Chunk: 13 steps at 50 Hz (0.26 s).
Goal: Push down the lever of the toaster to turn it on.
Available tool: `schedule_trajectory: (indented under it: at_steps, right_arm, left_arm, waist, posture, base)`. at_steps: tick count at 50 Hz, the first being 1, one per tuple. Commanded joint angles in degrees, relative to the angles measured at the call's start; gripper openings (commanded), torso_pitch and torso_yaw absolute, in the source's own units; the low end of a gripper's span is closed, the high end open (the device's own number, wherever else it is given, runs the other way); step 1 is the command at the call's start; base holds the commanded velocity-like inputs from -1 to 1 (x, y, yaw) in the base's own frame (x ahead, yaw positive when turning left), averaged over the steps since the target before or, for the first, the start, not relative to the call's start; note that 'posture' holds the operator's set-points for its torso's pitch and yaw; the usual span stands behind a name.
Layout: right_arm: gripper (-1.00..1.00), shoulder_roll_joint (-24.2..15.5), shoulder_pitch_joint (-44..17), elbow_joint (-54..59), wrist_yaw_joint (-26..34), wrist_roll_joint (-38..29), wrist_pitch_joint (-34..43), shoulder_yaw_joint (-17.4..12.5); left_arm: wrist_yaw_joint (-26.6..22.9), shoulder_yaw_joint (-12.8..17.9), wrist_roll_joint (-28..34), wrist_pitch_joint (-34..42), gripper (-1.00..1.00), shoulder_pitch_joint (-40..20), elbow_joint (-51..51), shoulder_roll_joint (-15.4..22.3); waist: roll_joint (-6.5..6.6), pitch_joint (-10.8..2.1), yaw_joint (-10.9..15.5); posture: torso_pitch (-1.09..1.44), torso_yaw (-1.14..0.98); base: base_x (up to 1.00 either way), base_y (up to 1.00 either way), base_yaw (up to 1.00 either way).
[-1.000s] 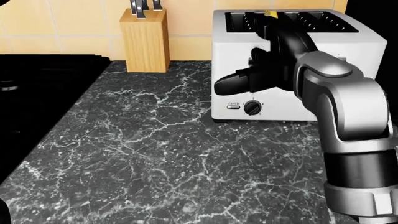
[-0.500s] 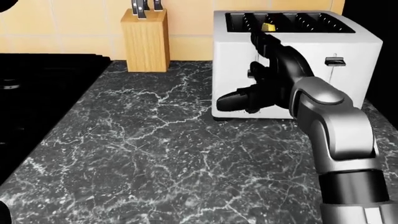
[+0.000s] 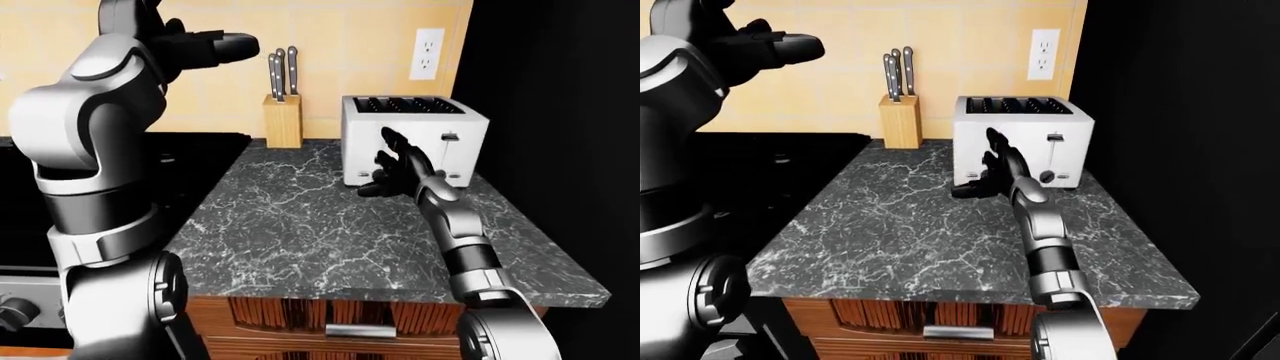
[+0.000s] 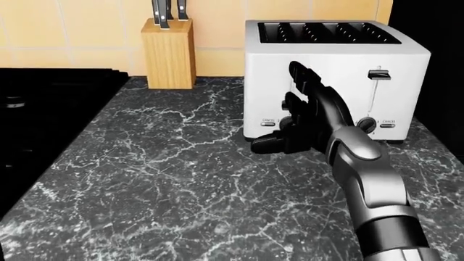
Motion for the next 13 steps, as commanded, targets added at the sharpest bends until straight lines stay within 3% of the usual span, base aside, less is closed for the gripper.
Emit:
schedule_trajectory:
  at_steps: [1,13]
  right_arm:
    - [1.0,0.42,0.56,3.6,0.92,-0.1,3.97,1.04]
    - [1.0,0.53,-0.51,7.24,1.26,0.15,1.89,1.25]
  left_arm:
    - [-0.01,0.23,0.05,-1.82,1.0,-2.03,-0.96,0.54]
    - [-0.14,0.17,0.14,-2.36,1.0,-1.82,-0.44,0.57]
  waist:
    - [0.36,0.46,0.15]
    - [0.31,0.55,0.13]
  posture:
    - [-0.37,0.0]
    - [-0.37,0.0]
  base:
    - [0.0,0.0,0.0]
    - [0.0,0.0,0.0]
